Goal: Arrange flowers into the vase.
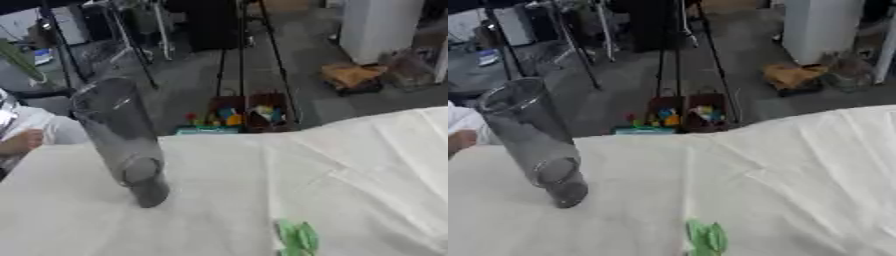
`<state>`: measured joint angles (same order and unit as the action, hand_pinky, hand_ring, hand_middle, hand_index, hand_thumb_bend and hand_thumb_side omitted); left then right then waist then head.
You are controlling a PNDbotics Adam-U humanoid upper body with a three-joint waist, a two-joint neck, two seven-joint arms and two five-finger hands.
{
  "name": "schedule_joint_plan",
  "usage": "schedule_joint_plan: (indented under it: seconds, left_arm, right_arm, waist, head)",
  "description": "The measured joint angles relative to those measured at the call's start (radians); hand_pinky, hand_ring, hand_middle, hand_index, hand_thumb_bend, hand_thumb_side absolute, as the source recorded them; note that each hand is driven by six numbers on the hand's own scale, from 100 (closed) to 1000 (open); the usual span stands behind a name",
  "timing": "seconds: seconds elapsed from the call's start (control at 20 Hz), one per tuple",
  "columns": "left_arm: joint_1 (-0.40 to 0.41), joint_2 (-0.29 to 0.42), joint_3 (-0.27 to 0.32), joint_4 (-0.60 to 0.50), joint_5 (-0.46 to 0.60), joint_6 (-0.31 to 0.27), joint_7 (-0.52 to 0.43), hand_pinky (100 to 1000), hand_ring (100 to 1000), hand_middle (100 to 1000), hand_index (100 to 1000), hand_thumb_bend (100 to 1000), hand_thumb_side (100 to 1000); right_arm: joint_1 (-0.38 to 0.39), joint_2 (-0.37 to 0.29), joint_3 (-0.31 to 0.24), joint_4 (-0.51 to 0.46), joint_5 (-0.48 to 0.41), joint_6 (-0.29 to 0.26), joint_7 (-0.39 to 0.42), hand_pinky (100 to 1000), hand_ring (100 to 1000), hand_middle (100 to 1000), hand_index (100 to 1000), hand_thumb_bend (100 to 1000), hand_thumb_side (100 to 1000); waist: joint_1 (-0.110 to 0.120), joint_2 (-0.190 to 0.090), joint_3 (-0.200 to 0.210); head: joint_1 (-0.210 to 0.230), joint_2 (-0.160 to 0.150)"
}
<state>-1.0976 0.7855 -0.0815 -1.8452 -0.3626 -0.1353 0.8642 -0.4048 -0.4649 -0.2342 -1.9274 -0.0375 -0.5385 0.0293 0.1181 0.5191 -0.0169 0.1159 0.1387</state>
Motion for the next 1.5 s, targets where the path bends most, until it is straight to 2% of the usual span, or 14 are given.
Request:
schedule_joint_plan:
  seconds: [0.6, 1.5]
  left_arm:
    - [0.024, 0.017, 0.000, 0.010, 0.007, 0.014, 0.007, 100, 100, 100, 100, 100, 436]
    - [0.024, 0.006, -0.007, 0.073, 0.141, 0.084, 0.035, 100, 100, 100, 100, 100, 523]
  right_arm:
    - [0.000, -0.002, 0.000, 0.000, -0.003, -0.001, 0.003, 593, 822, 470, 775, 100, 856]
    - [-0.001, -0.004, 0.000, 0.000, -0.014, 0.001, 0.014, 596, 824, 469, 777, 100, 859]
  waist:
    - [-0.005, 0.004, 0.004]
    - [-0.006, 0.009, 0.005]
  head:
    - [0.000, -0.001]
    - [-0.003, -0.001]
